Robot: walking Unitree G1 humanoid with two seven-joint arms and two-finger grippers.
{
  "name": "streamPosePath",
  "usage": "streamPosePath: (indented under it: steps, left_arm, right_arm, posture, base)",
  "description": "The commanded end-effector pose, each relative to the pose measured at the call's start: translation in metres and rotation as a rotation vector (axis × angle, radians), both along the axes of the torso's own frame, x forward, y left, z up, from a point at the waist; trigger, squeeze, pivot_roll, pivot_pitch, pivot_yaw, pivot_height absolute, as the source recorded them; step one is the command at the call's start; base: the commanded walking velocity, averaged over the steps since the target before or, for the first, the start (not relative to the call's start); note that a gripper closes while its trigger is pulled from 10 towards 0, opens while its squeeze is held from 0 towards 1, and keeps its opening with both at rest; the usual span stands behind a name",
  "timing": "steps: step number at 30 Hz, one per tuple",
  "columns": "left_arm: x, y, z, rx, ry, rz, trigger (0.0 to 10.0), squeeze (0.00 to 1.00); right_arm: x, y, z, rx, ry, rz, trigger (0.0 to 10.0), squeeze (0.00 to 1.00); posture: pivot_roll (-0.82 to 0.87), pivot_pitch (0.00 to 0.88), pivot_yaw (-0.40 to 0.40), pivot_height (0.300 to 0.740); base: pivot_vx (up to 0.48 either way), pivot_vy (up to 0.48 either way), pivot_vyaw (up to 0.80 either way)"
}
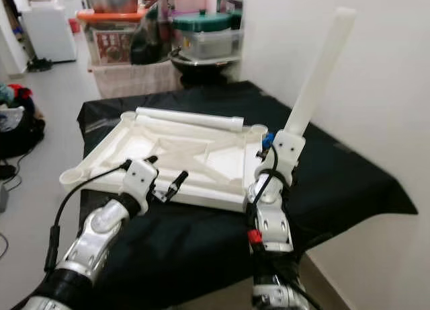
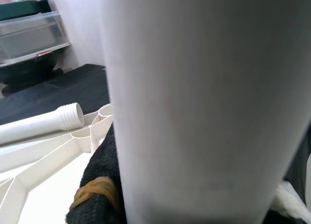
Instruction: Building children table
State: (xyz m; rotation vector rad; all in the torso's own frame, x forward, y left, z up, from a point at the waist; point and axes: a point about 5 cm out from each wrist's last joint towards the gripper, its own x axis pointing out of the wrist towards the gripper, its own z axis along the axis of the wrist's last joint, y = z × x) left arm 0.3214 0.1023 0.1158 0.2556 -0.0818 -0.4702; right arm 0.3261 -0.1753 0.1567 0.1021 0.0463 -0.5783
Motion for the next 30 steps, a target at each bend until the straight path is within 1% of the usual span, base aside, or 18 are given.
streamPosePath:
  steps: [1,7,9,11,12,13,14,16,17,18,20,21,22,23,25,26,28,30]
  left_arm:
    - [0.002,-0.004,0.004,0.006,-0.013,-0.019,10.0,0.00]
    - [0.001,0.000,0.001,0.002,-0.009,-0.007,10.0,0.00]
    - [-0.001,0.003,-0.002,-0.001,-0.008,0.004,10.0,0.00]
    - [-0.001,0.003,-0.002,-0.001,-0.008,0.004,10.0,0.00]
    - [-0.002,0.005,-0.003,-0.004,-0.009,0.012,10.0,0.00]
    - [-0.002,0.006,-0.002,-0.005,-0.010,0.017,10.0,0.00]
    - [-0.002,0.006,-0.002,-0.005,-0.010,0.017,10.0,0.00]
    - [-0.001,0.007,-0.002,-0.005,-0.011,0.020,10.0,0.00]
    - [-0.002,0.007,-0.003,-0.005,-0.011,0.022,10.0,0.00]
    - [-0.002,0.007,-0.003,-0.005,-0.011,0.022,10.0,0.00]
    - [-0.003,0.010,-0.003,-0.005,-0.012,0.034,10.0,0.00]
    - [-0.003,0.010,-0.003,-0.005,-0.012,0.034,10.0,0.00]
    - [-0.003,0.011,-0.003,-0.006,-0.013,0.041,10.0,0.00]
    - [-0.003,0.011,-0.003,-0.006,-0.013,0.041,10.0,0.00]
    - [-0.004,0.013,-0.003,-0.007,-0.016,0.050,10.0,0.00]
    - [-0.004,0.013,-0.003,-0.007,-0.016,0.050,10.0,0.00]
    - [-0.006,0.014,-0.004,-0.010,-0.016,0.051,10.0,0.00]
    - [-0.006,0.014,-0.004,-0.010,-0.016,0.051,10.0,0.00]
  right_arm:
    - [-0.040,-0.021,-0.099,0.063,0.467,-0.102,10.0,0.00]
    - [-0.038,-0.015,-0.100,0.046,0.477,-0.068,10.0,0.00]
    - [-0.030,-0.009,-0.094,0.009,0.427,0.047,10.0,0.00]
    - [-0.030,-0.009,-0.094,0.009,0.427,0.047,10.0,0.00]
    - [-0.025,-0.003,-0.088,0.007,0.367,0.181,10.0,0.00]
    - [-0.022,0.002,-0.084,0.014,0.334,0.274,10.0,0.00]
    - [-0.022,0.002,-0.084,0.014,0.334,0.274,10.0,0.00]
    - [-0.020,0.006,-0.082,0.019,0.313,0.334,10.0,0.00]
    - [-0.017,0.013,-0.079,0.008,0.296,0.448,10.0,0.00]
    - [-0.017,0.013,-0.079,0.008,0.296,0.448,10.0,0.00]
    - [-0.015,0.020,-0.076,-0.011,0.290,0.629,10.0,0.00]
    - [-0.015,0.020,-0.076,-0.011,0.290,0.629,10.0,0.00]
    - [-0.014,0.021,-0.074,-0.022,0.283,0.692,10.0,0.00]
    - [-0.014,0.021,-0.074,-0.022,0.283,0.692,10.0,0.00]
    - [-0.010,0.020,-0.063,-0.036,0.234,0.775,10.0,0.00]
    - [-0.010,0.020,-0.063,-0.036,0.234,0.775,10.0,0.00]
    - [-0.006,0.020,-0.049,-0.038,0.162,0.816,10.0,0.00]
    - [-0.005,0.020,-0.046,-0.038,0.147,0.822,10.0,0.00]
  posture:
    - [-0.14,0.000,0.071,0.740]
    - [-0.11,0.000,0.053,0.740]
    - [-0.10,0.000,0.034,0.740]
    - [-0.10,0.000,0.034,0.740]
    - [-0.08,0.000,0.019,0.740]
    - [-0.08,0.000,0.018,0.740]
    - [-0.08,0.000,0.018,0.740]
    - [-0.08,0.000,0.018,0.740]
    - [-0.07,0.000,0.006,0.740]
    - [-0.07,0.000,0.006,0.740]
    - [-0.05,0.000,-0.015,0.740]
    - [-0.05,0.000,-0.015,0.740]
    - [-0.05,0.000,-0.017,0.740]
    - [-0.05,0.000,-0.017,0.740]
    - [-0.04,0.000,-0.028,0.740]
    - [-0.04,0.000,-0.028,0.740]
    - [-0.04,0.000,-0.028,0.740]
    - [-0.04,0.000,-0.028,0.740]
  base:
    - [0.000,0.000,0.00]
    - [0.000,0.000,0.00]
    - [0.000,0.000,0.00]
    - [0.000,0.000,0.00]
    - [0.000,0.000,0.00]
    - [0.000,0.000,0.00]
    - [0.000,0.000,0.00]
    - [0.000,0.000,0.00]
    - [0.000,0.000,0.00]
    - [0.000,0.000,0.00]
    - [0.000,0.000,0.00]
    - [0.000,0.000,0.00]
    - [0.000,0.000,0.00]
    - [0.000,0.000,0.00]
    - [0.000,0.000,0.00]
    - [0.000,0.000,0.00]
    - [0.000,0.000,0.00]
    - [0.000,0.000,0.00]
